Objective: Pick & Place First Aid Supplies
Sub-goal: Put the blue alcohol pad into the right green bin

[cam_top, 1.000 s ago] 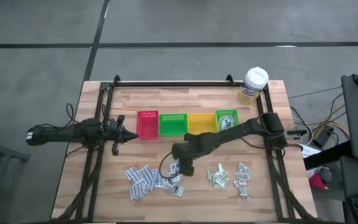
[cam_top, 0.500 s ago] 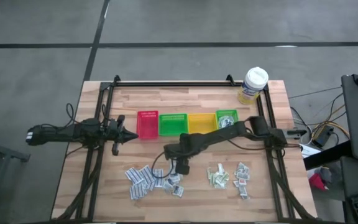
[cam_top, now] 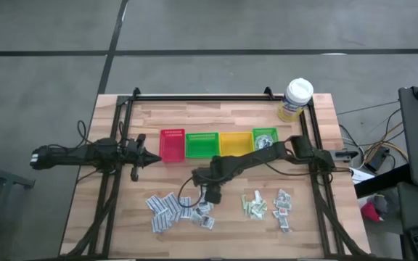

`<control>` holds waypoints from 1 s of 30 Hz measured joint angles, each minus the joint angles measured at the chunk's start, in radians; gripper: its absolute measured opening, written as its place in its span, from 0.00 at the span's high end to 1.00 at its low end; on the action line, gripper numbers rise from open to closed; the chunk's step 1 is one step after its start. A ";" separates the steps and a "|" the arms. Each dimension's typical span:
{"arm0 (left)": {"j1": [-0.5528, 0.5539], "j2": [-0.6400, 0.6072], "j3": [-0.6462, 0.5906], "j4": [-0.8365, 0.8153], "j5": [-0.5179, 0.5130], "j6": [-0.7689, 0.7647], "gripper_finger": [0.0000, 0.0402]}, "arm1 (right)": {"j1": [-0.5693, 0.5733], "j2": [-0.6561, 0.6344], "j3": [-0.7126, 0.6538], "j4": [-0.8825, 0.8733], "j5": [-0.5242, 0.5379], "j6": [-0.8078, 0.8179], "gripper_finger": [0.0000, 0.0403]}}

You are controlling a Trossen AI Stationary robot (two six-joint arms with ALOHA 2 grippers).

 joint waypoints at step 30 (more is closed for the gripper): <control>0.000 0.000 0.000 0.000 0.000 0.000 1.00 | -0.002 -0.010 -0.035 -0.108 0.026 0.063 0.68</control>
